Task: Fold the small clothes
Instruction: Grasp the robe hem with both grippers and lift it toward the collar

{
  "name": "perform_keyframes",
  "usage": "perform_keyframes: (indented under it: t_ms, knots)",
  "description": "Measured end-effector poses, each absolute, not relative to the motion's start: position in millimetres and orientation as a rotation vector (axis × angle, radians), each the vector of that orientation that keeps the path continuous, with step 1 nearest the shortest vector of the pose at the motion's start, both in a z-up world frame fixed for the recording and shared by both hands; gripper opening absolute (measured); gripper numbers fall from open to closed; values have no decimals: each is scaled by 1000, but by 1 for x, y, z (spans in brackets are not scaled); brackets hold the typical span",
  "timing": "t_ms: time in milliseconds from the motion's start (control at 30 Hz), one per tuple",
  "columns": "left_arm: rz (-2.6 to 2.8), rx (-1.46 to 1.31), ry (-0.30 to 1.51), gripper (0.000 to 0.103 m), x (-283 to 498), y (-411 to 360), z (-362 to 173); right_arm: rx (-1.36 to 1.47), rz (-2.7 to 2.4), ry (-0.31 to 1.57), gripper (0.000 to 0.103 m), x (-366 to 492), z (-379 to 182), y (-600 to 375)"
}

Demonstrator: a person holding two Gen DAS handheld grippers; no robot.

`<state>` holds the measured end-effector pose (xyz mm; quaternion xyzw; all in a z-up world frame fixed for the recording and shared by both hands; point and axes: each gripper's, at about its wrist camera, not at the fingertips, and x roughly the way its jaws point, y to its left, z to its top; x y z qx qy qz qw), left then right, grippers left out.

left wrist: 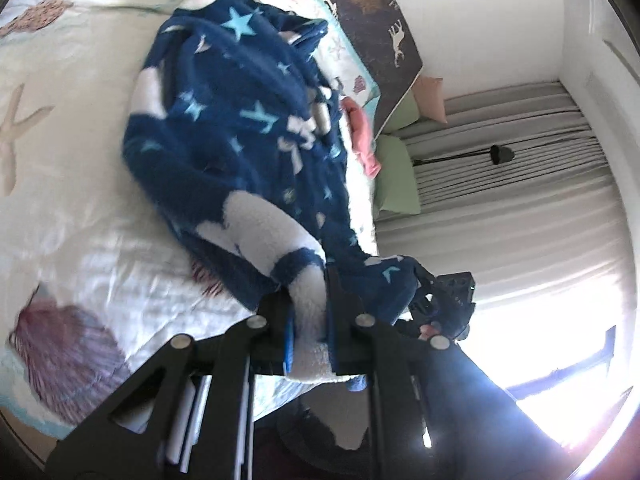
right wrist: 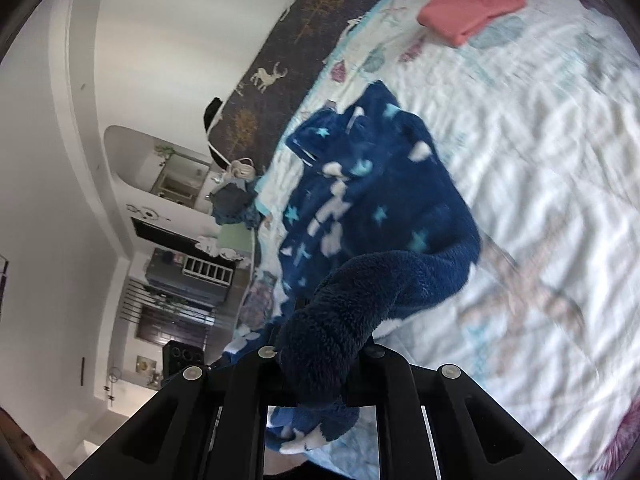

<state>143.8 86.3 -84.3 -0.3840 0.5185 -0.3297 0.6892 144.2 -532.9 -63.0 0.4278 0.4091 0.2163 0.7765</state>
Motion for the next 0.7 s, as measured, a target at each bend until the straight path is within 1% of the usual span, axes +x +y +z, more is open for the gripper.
perform_keyframes:
  t_ms: [433, 600, 700]
  knots:
    - [-709, -867, 1033, 14, 233, 98, -34, 860, 518, 844, 11, 256, -1, -520]
    - [-691, -908, 952, 14, 279, 109, -21, 878, 507, 841, 11, 318, 15, -519]
    - [-682, -899, 947, 14, 311, 109, -18, 894, 506, 841, 11, 357, 20, -519]
